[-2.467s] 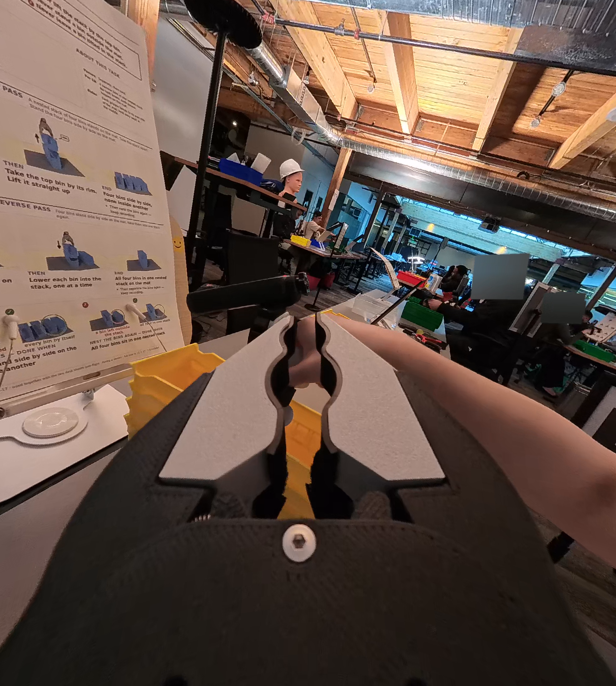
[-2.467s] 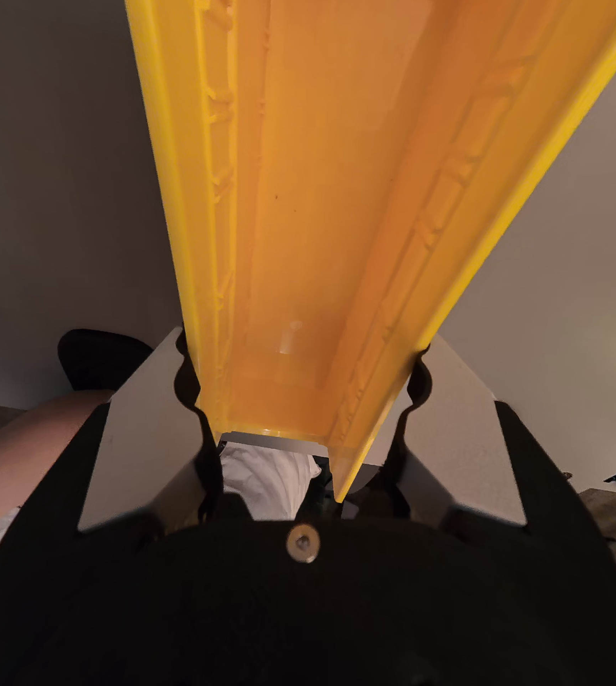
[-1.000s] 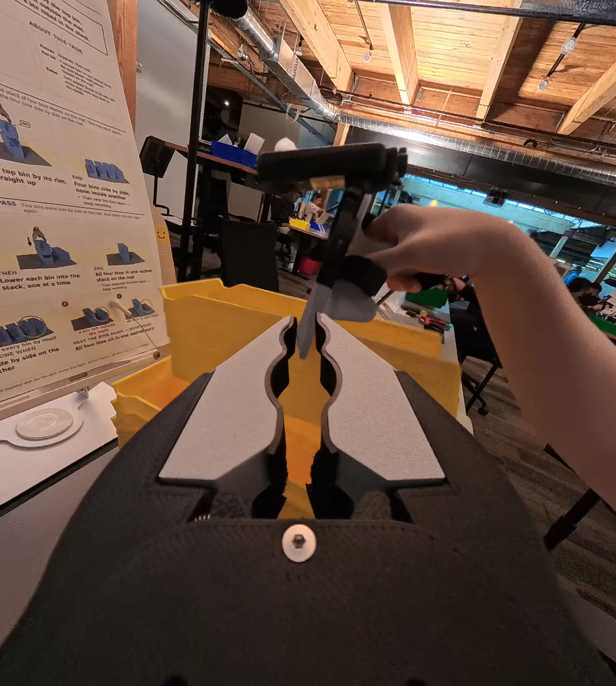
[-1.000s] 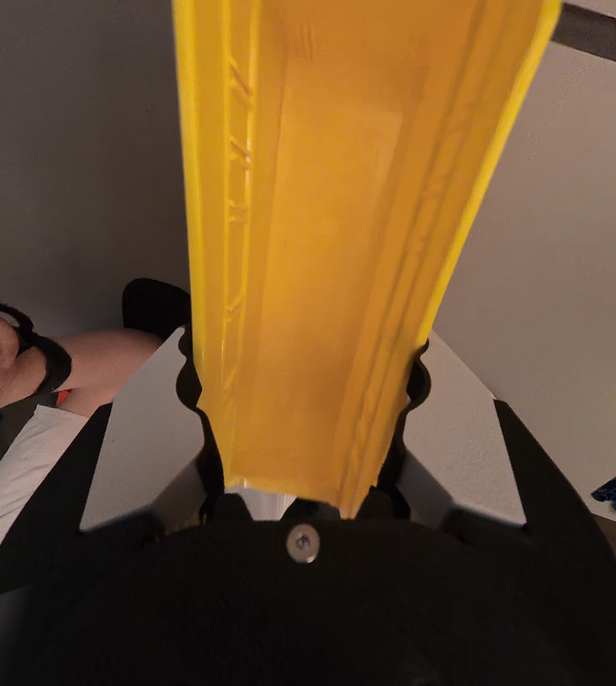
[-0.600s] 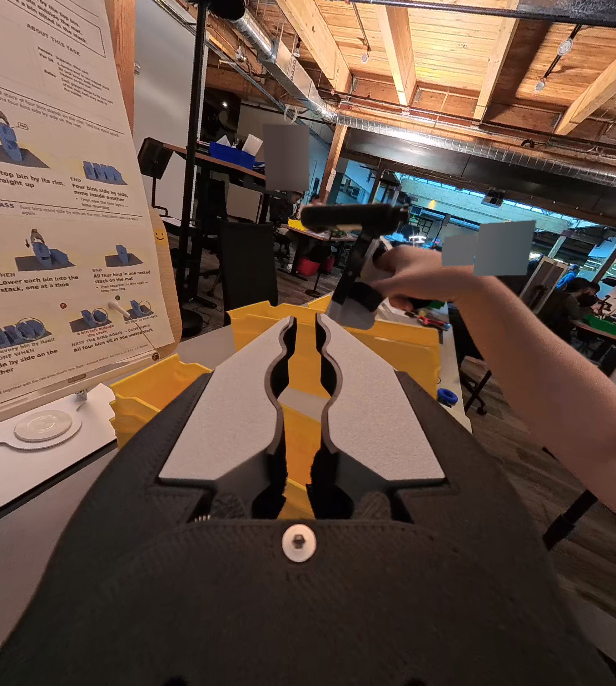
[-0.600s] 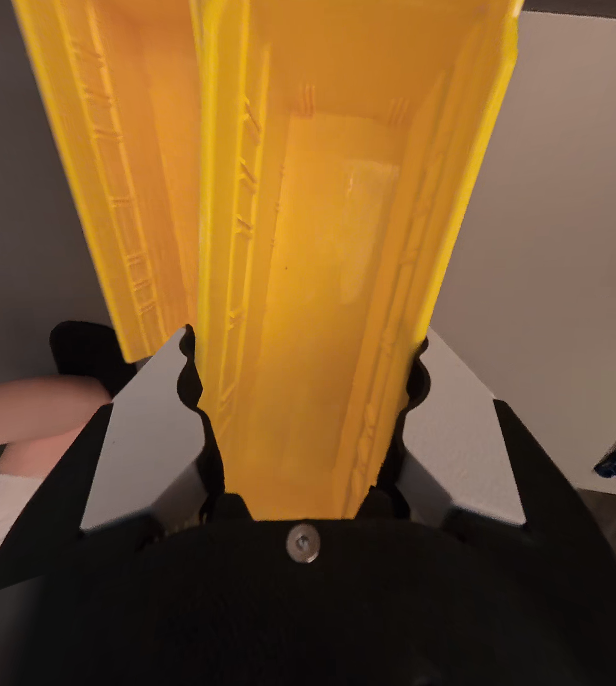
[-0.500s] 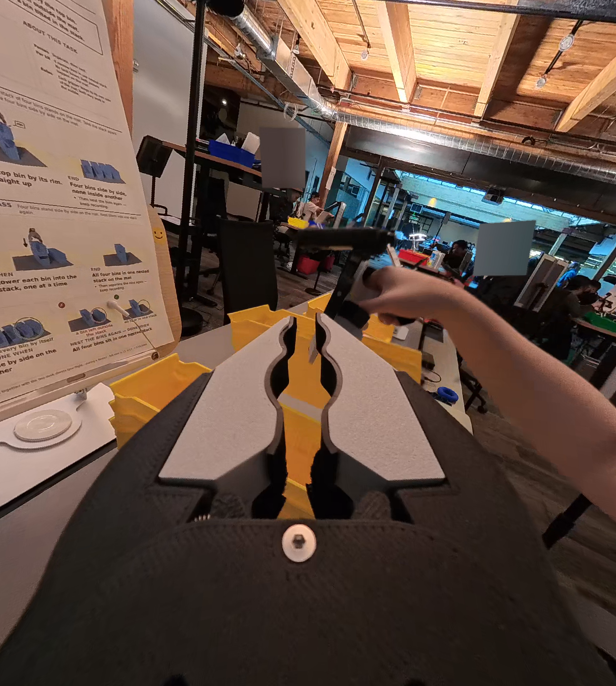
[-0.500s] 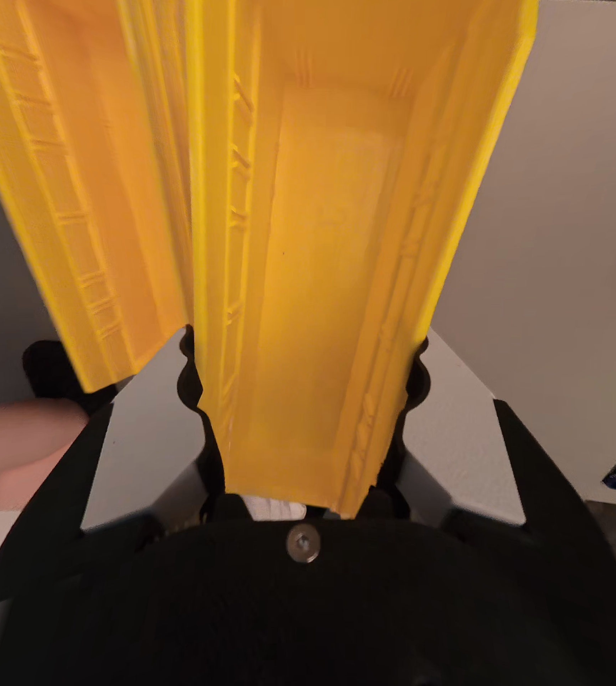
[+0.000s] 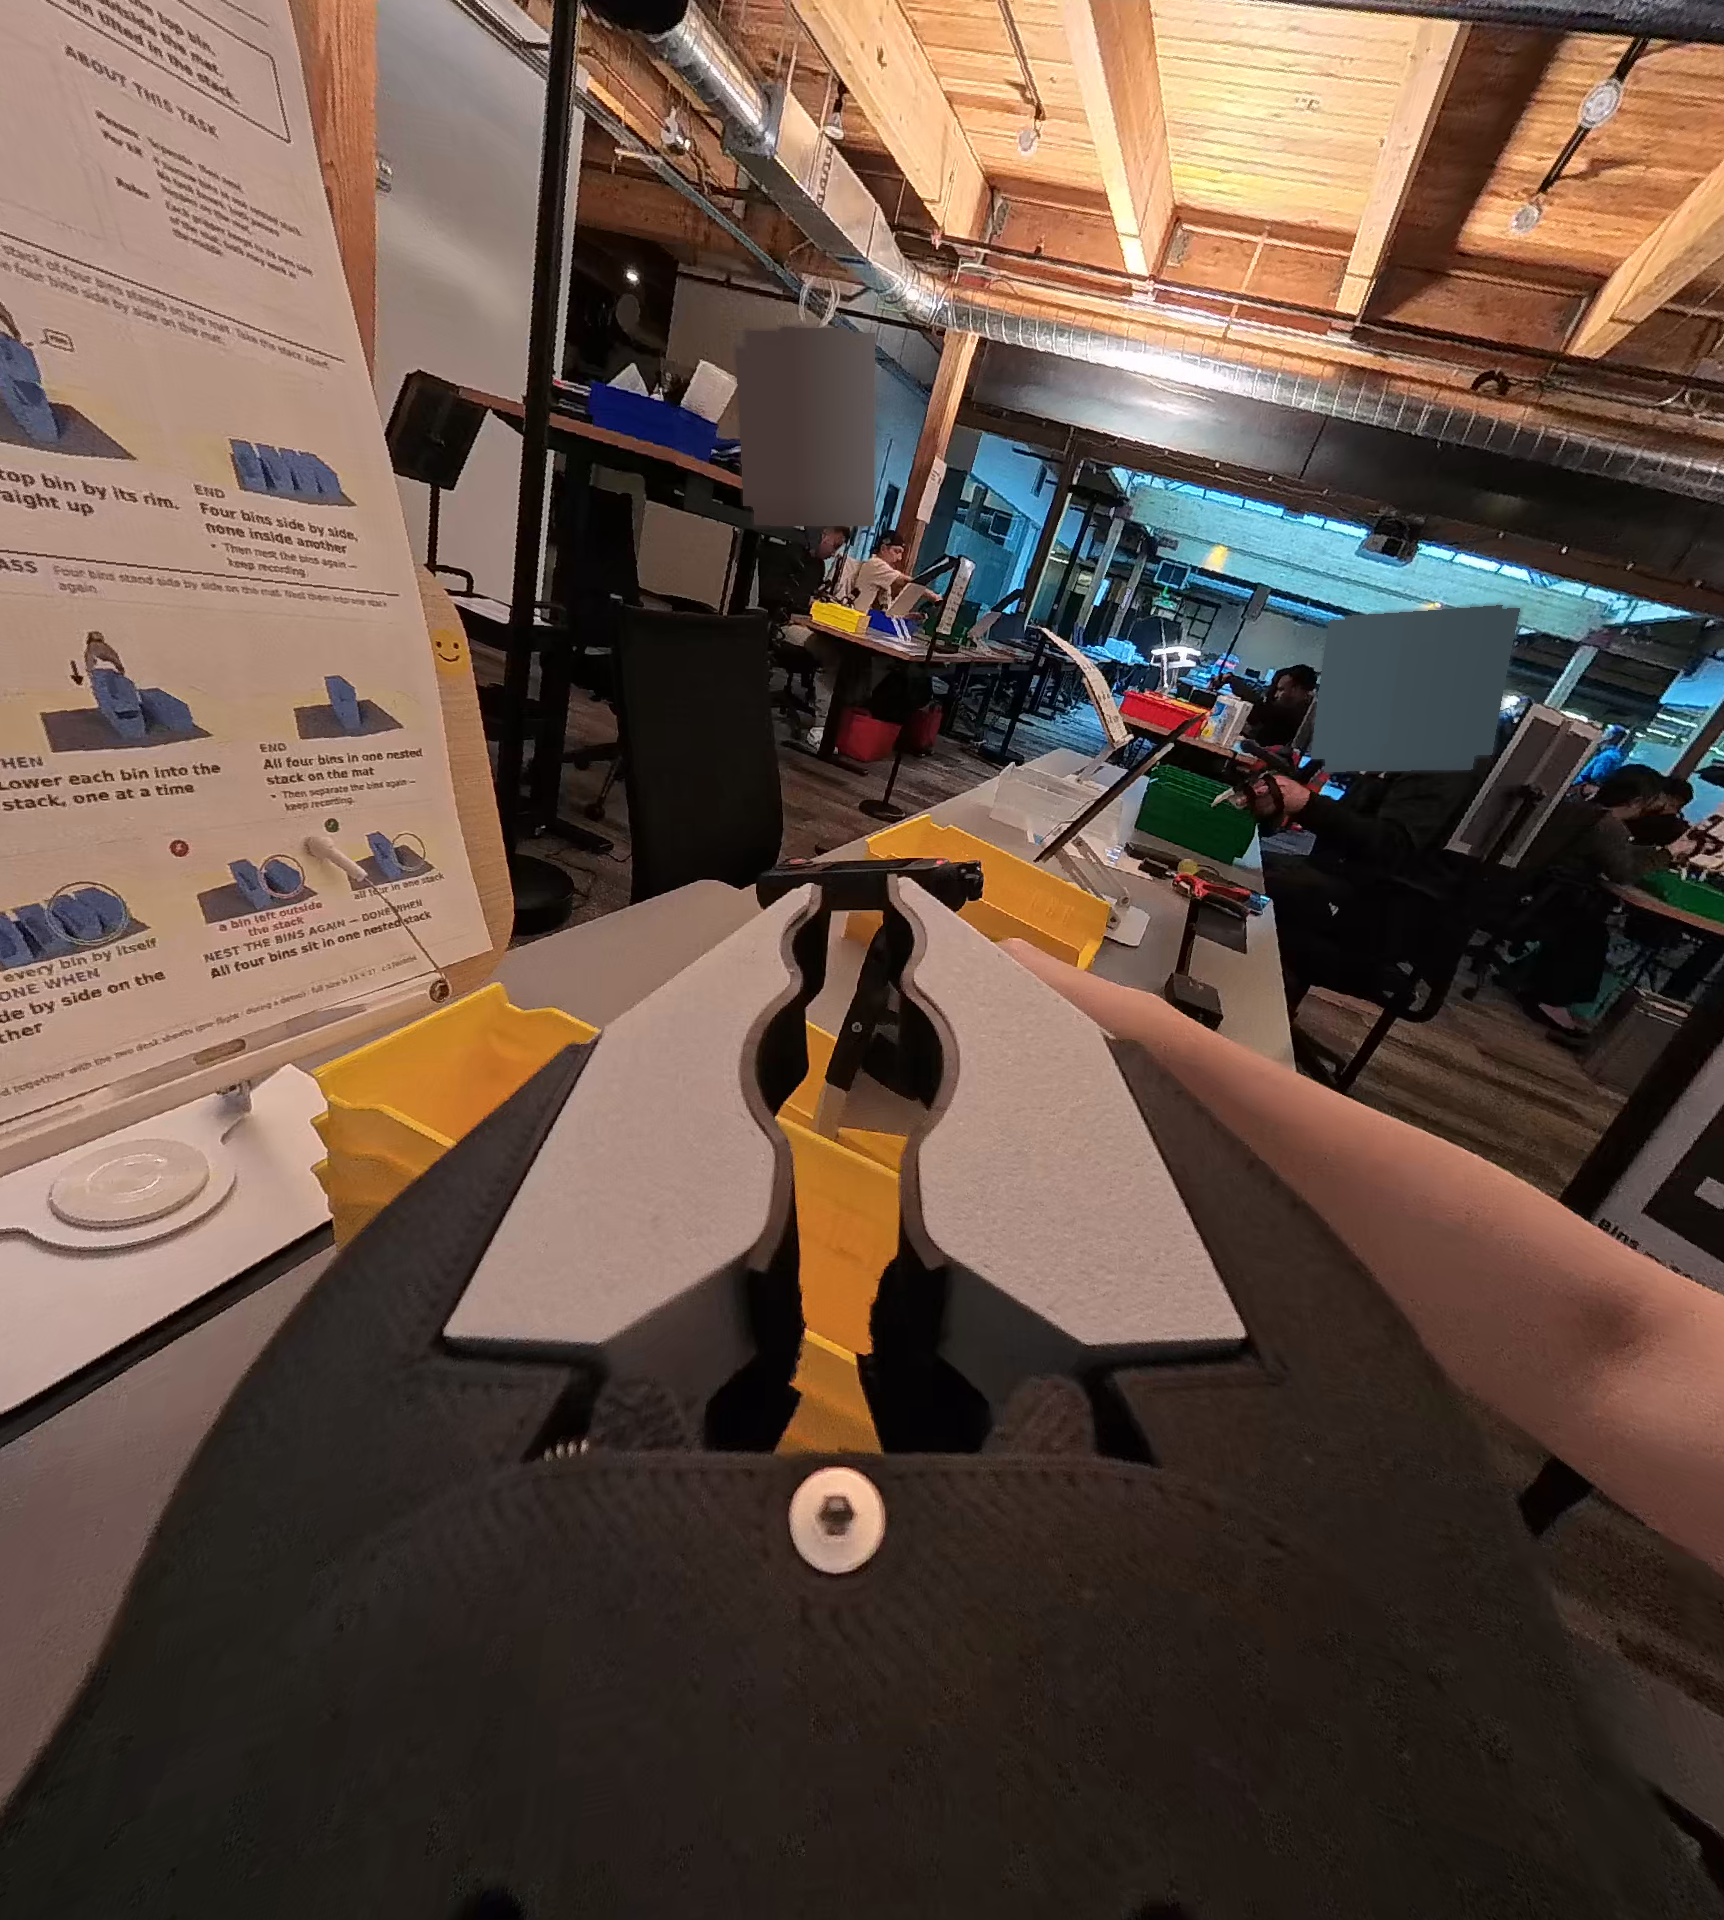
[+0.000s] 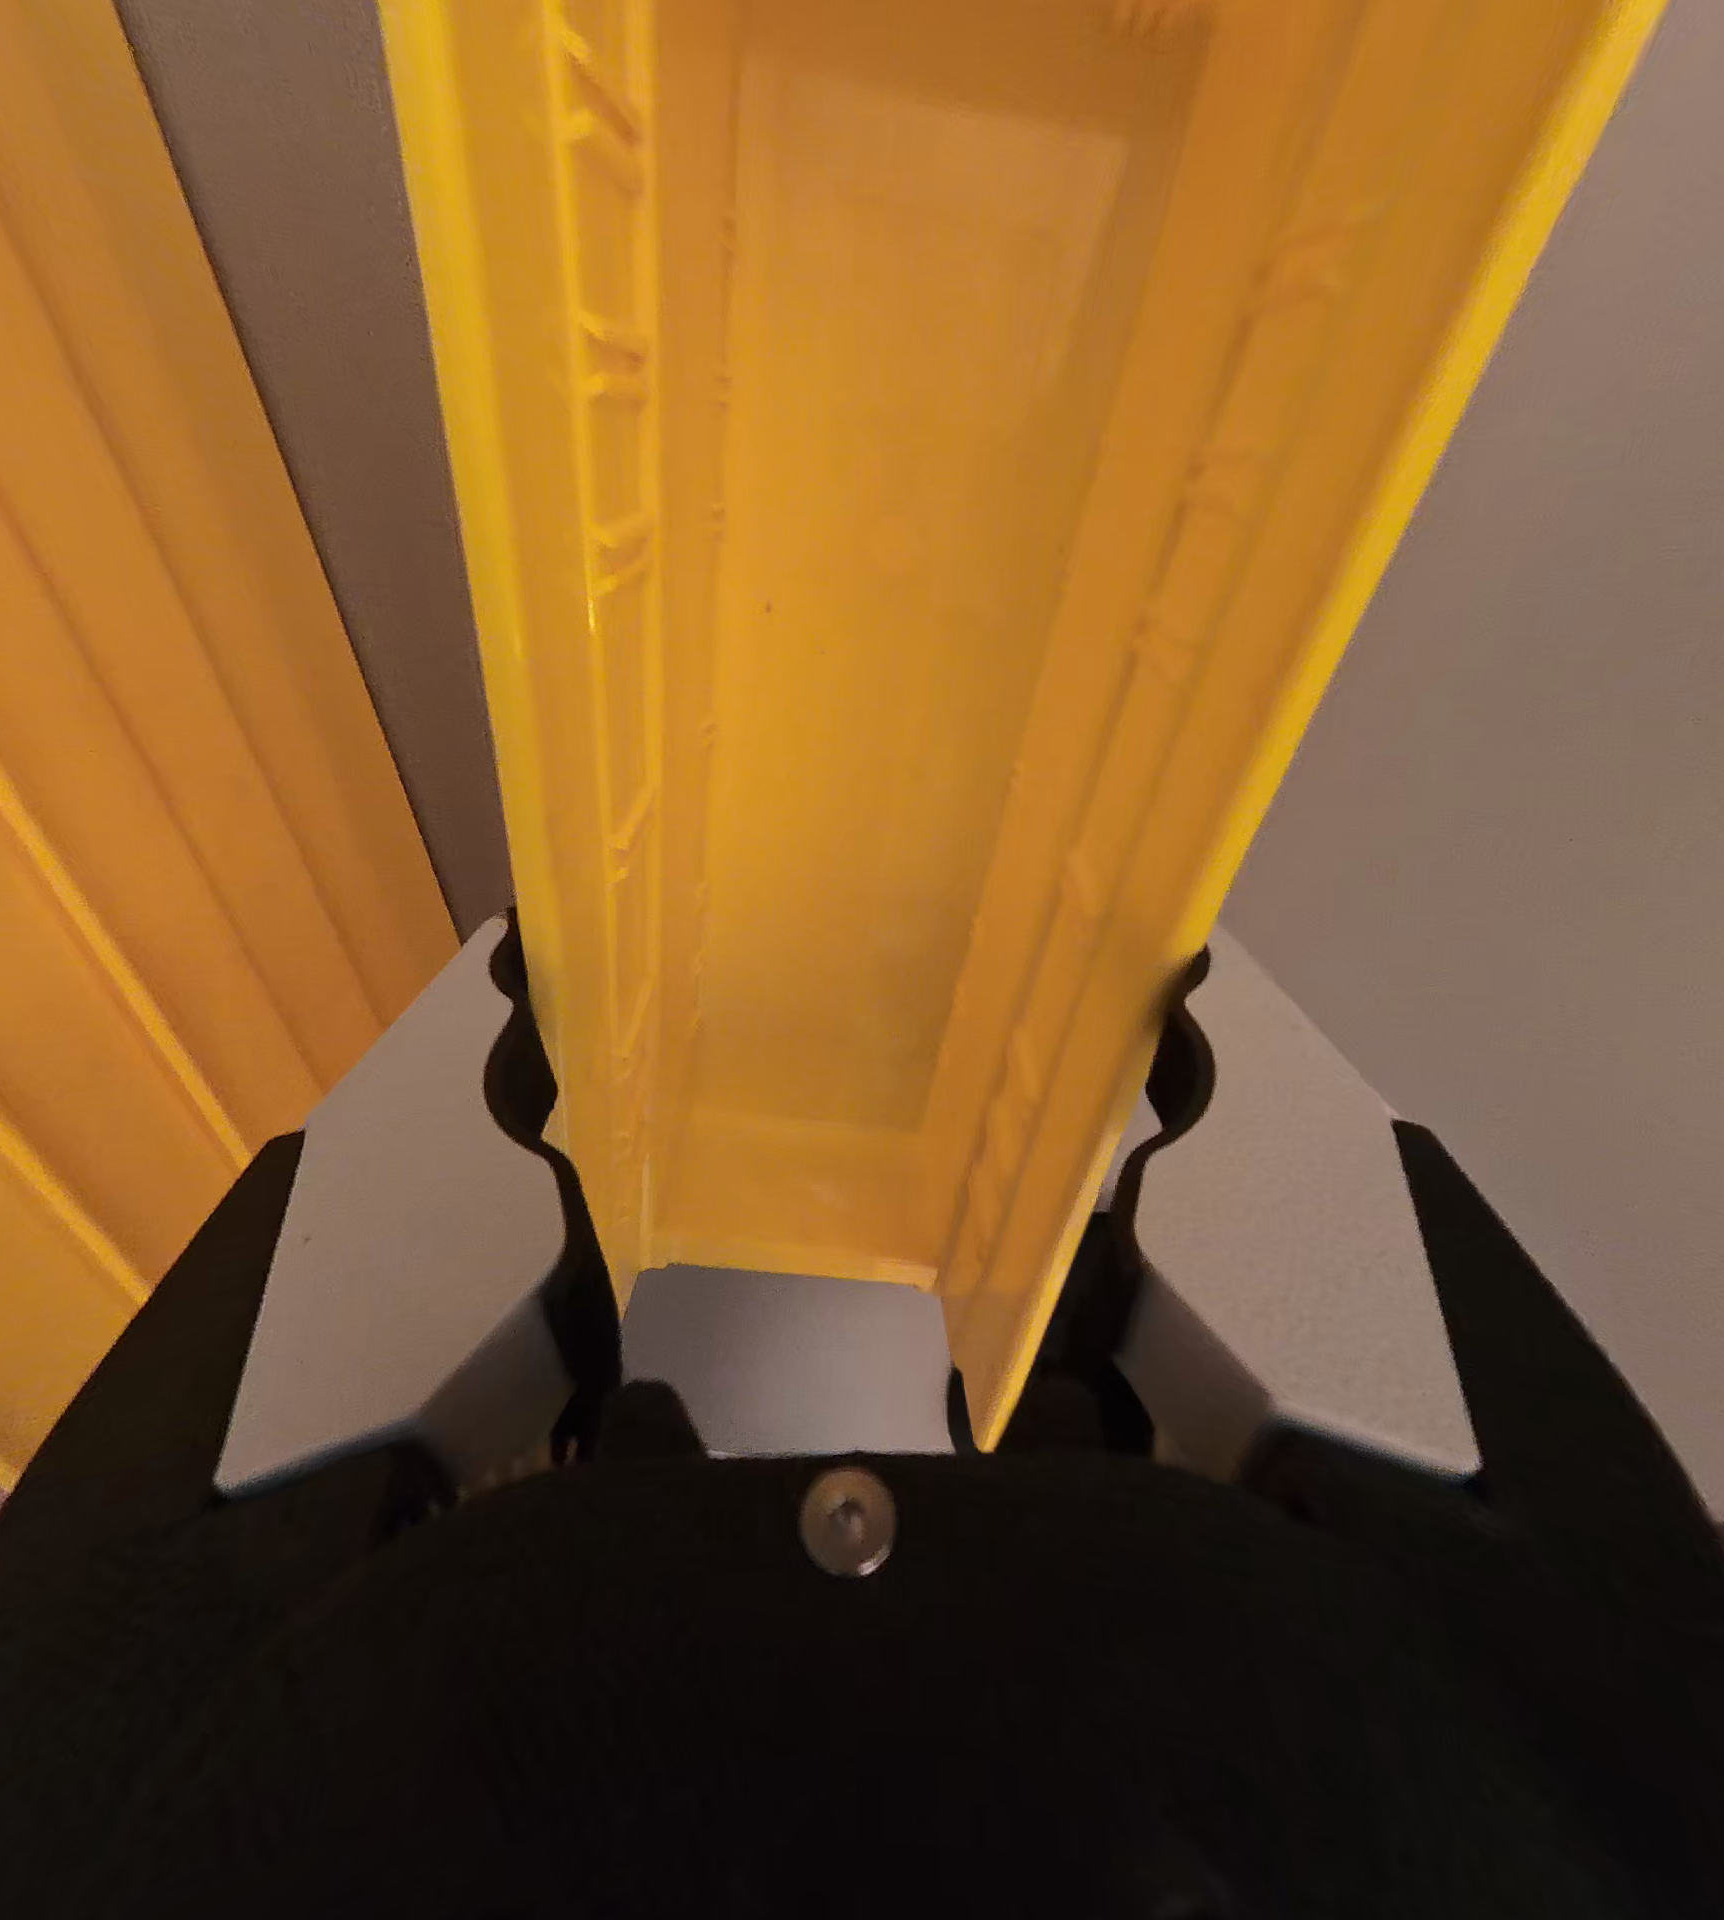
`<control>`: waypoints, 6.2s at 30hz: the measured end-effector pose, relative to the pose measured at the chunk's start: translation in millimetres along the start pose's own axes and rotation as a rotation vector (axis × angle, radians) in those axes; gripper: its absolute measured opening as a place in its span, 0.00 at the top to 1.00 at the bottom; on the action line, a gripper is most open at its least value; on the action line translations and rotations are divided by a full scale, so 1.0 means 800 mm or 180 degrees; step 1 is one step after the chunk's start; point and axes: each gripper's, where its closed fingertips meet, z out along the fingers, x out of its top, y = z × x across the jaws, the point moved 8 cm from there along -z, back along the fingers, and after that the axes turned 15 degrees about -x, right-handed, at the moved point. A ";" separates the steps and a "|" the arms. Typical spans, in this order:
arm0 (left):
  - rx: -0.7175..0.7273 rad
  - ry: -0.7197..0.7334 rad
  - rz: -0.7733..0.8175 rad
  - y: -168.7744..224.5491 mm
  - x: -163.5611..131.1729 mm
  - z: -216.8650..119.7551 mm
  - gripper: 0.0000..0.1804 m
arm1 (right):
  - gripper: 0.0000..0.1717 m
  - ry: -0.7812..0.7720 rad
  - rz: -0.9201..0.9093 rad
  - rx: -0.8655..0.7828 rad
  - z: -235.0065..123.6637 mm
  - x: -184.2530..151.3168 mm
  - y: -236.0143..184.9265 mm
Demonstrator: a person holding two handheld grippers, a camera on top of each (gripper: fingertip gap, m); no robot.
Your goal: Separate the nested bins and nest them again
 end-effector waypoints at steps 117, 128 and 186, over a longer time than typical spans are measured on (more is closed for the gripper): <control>-0.0179 0.0217 0.0069 0.022 0.016 -0.024 0.95 | 0.35 0.0289 -0.0186 -0.0259 -0.116 0.026 -0.190; -0.0176 0.0111 0.0075 0.023 0.012 -0.016 0.95 | 0.34 0.0307 -0.0200 -0.0369 -0.162 0.018 -0.180; 0.0409 -0.1024 0.0218 -0.003 -0.048 0.070 0.84 | 0.29 0.1042 0.0137 -0.0506 -0.063 -0.027 0.175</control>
